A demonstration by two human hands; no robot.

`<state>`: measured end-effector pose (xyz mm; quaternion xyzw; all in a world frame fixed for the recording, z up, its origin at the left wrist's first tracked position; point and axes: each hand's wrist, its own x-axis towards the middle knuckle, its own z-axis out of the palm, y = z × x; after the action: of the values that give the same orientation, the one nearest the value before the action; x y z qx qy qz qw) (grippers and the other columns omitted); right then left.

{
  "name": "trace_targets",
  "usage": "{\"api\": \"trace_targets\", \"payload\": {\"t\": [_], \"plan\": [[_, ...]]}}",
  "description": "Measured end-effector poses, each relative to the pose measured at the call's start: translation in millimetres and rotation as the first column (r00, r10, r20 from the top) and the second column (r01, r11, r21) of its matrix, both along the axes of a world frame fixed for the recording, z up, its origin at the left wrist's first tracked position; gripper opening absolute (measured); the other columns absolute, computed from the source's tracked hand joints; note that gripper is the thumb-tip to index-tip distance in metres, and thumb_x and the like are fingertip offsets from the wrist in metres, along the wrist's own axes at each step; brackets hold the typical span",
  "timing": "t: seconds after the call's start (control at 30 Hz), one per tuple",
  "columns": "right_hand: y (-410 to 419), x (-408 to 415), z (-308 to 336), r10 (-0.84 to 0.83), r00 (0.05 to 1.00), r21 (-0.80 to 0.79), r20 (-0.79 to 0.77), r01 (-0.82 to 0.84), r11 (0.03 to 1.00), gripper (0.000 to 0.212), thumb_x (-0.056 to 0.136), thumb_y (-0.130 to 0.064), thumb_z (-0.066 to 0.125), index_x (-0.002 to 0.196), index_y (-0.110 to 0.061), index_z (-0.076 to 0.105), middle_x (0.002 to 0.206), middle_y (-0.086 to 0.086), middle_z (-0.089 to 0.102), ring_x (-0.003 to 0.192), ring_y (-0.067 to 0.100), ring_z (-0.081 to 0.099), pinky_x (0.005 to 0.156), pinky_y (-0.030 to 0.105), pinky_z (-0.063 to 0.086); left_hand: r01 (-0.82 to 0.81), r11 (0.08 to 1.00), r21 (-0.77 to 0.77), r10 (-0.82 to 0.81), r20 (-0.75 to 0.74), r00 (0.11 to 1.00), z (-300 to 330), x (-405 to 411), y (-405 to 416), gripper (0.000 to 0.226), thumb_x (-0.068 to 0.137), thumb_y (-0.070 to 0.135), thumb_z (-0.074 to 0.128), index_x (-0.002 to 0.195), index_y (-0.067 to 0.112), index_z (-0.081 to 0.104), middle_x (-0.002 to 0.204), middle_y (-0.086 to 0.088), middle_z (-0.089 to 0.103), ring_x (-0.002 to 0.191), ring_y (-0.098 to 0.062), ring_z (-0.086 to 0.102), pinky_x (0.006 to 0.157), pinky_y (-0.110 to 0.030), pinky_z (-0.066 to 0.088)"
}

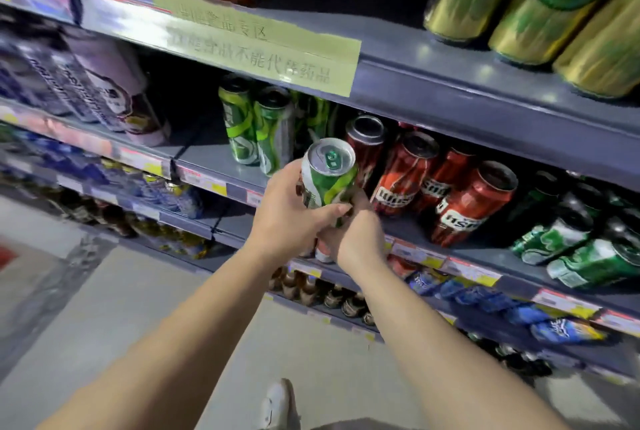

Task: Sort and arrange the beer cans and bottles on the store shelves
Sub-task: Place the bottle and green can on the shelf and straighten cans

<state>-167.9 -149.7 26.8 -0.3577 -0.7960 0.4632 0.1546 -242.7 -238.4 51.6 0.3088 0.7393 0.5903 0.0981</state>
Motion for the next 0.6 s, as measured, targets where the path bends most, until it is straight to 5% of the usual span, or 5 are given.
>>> {"api": "trace_targets", "payload": {"t": [0.2,0.27,0.4,0.53,0.6], "plan": [[-7.7,-31.0,10.8,0.064,0.994,-0.049,0.094,-0.059,0.997,0.077,0.074,-0.029,0.075,0.141,-0.035,0.036,0.128,-0.004,0.060,0.114,0.018,0.058,0.094,0.040,0.049,-0.116,0.990,0.078,0.111,0.064,0.992,-11.7,-35.0,-13.8,0.052,0.066,0.023,0.084,0.096,0.056,0.056,0.099,0.031,0.063,0.095,0.011,0.058,0.072,-0.001,0.040],[-6.2,-24.8,10.2,0.003,0.994,-0.041,0.106,0.001,0.999,0.064,0.077,-0.028,0.072,0.134,-0.034,0.042,0.126,-0.007,0.059,0.115,0.016,0.056,0.094,0.042,0.048,-0.096,0.992,0.083,0.092,0.051,0.994,-9.4,-43.1,-4.0,0.047,0.068,0.024,0.083,0.098,0.051,0.058,0.097,0.027,0.064,0.094,0.008,0.060,0.073,-0.006,0.045],[3.6,-18.9,10.9,-0.122,0.989,-0.052,0.080,0.127,0.991,0.052,0.082,-0.023,0.067,0.129,-0.030,0.046,0.118,-0.010,0.055,0.102,0.016,0.059,0.086,0.040,0.052,-0.100,0.995,-0.009,0.100,0.035,0.994,-13.7,-56.3,27.6,0.035,0.071,0.025,0.082,0.099,0.019,0.062,0.096,0.003,0.067,0.090,-0.014,0.064,0.075,-0.040,0.055],[18.8,-19.8,10.1,-0.191,0.976,-0.138,0.100,0.204,0.969,0.064,0.086,-0.028,0.065,0.143,-0.025,0.036,0.136,-0.002,0.052,0.105,0.013,0.055,0.094,0.042,0.049,-0.235,0.925,-0.298,0.242,-0.014,0.970,-24.8,-65.6,47.4,0.048,0.074,0.043,0.080,0.090,0.012,0.047,0.097,-0.006,0.053,0.082,-0.023,0.054,0.058,-0.034,0.041],[24.6,-23.3,7.3,-0.195,0.974,-0.182,0.120,0.214,0.960,0.070,0.088,-0.027,0.063,0.148,-0.023,0.028,0.144,0.000,0.046,0.114,0.014,0.052,0.099,0.042,0.046,-0.270,0.921,-0.282,0.275,-0.022,0.961,-27.2,-68.4,52.9,0.053,0.072,0.043,0.082,0.097,0.010,0.049,0.099,-0.007,0.053,0.084,-0.022,0.053,0.063,-0.033,0.042]]}}
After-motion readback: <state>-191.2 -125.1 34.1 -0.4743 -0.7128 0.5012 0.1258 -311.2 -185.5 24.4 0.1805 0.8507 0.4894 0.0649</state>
